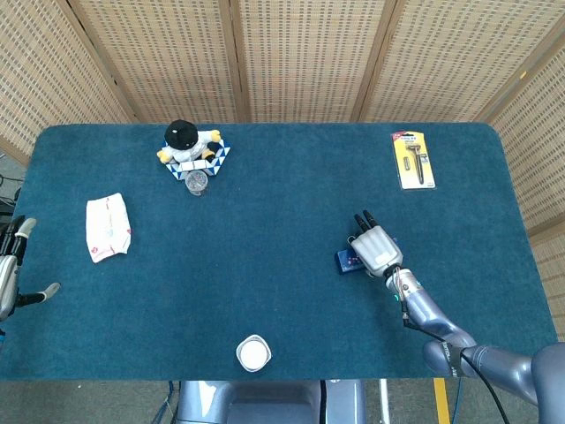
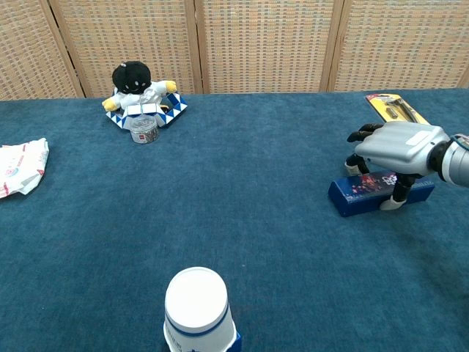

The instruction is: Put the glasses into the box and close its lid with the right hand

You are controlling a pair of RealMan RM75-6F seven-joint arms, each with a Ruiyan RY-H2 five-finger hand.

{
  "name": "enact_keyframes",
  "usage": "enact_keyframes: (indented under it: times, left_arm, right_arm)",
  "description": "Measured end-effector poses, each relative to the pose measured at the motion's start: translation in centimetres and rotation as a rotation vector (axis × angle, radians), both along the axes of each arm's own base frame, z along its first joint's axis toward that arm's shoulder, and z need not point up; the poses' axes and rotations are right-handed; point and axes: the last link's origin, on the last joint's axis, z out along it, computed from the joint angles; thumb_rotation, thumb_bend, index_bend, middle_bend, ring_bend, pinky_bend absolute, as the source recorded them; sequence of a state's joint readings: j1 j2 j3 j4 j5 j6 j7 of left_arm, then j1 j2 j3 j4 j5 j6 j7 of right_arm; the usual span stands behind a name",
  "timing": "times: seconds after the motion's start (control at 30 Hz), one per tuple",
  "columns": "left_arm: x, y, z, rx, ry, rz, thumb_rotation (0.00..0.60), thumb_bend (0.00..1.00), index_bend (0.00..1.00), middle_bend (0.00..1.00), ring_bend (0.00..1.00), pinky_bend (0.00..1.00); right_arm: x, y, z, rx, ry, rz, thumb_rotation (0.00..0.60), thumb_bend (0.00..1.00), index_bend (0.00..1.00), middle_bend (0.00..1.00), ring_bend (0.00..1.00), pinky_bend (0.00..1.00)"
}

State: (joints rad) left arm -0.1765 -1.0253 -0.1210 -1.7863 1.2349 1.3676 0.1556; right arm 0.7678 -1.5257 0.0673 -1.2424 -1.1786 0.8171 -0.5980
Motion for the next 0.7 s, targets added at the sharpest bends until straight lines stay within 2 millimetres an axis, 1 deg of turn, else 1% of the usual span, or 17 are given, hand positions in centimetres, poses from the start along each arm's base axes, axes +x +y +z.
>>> enact_keyframes:
  times: [0.03, 0.07, 0.1, 0.2, 0.37, 0.47, 0.5, 0.57, 0.6, 0.67, 0.7]
  left_arm:
    - [0.0, 0.0, 0.0, 0.0, 0.0, 0.0, 0.6, 0.0, 0.0, 0.0, 0.0, 0.0]
    - [0.0, 0.0, 0.0, 0.0, 0.0, 0.001, 0.6, 0.0, 0.0, 0.0, 0.0, 0.0]
    - [0.0, 0.0, 0.0, 0.0, 0.0, 0.001, 0.6, 0.0, 0.0, 0.0, 0.0, 0.0]
    - [0.0, 0.0, 0.1, 0.002, -0.002, -0.001, 0.6, 0.0, 0.0, 0.0, 0.0, 0.0]
    - [0.0, -0.2, 0.2, 0.005, -0.005, -0.005, 0.6, 0.0, 0.0, 0.0, 0.0, 0.0]
    - [0.1, -0.4, 0.3, 0.006, -0.006, -0.011, 0.6, 0.0, 0.0, 0.0, 0.0, 0.0]
    - [0.1, -0.5, 0.3, 0.007, -0.008, -0.014, 0.6, 0.0, 0.0, 0.0, 0.0, 0.0]
    - [0.1, -0.7, 0.4, 0.01, -0.013, -0.02, 0.6, 0.0, 0.0, 0.0, 0.0, 0.0]
    - [0.1, -0.8, 0.5, 0.011, -0.015, -0.023, 0.6, 0.0, 0.0, 0.0, 0.0, 0.0]
    - [0.2, -1.2, 0.6, 0.011, -0.02, -0.037, 0.6, 0.0, 0.0, 0.0, 0.0, 0.0]
    - [0.3, -1.3, 0.6, 0.01, -0.02, -0.045, 0.6, 0.0, 0.0, 0.0, 0.0, 0.0]
  right_arm:
    - [0.0, 0.1, 0.0, 0.005, 0.0, -0.006, 0.6, 0.15, 0.21, 0.13, 0.01, 0.01]
    - [0.0, 0.1, 0.1, 0.01, -0.001, -0.013, 0.6, 0.09, 0.13, 0.06, 0.0, 0.01]
    - [0.0, 0.3, 0.1, 0.016, -0.003, -0.023, 0.6, 0.05, 0.07, 0.02, 0.0, 0.01]
    - [0.3, 0.7, 0.5, 0.027, -0.01, -0.044, 0.6, 0.0, 0.0, 0.0, 0.0, 0.0]
    - [1.3, 1.6, 1.7, 0.023, -0.04, -0.053, 0.6, 0.0, 0.0, 0.0, 0.0, 0.0]
    - [1.9, 2.5, 3.3, -0.003, -0.076, -0.052, 0.6, 0.0, 0.0, 0.0, 0.0, 0.0]
    - [2.0, 2.9, 4.2, -0.024, -0.097, -0.054, 0.6, 0.0, 0.0, 0.0, 0.0, 0.0]
    - [1.7, 3.7, 5.6, -0.067, -0.134, -0.058, 0.6, 0.0, 0.0, 0.0, 0.0, 0.0]
    - [1.2, 4.3, 6.6, -0.103, -0.163, -0.062, 0.6, 0.0, 0.0, 0.0, 0.0, 0.0]
    - [0.0, 5.4, 8.3, -0.159, -0.215, -0.08, 0.6, 0.0, 0.0, 0.0, 0.0, 0.0]
    - [-1.0, 6.4, 9.6, -0.2, -0.265, -0.098, 0.6, 0.0, 0.0, 0.0, 0.0, 0.0]
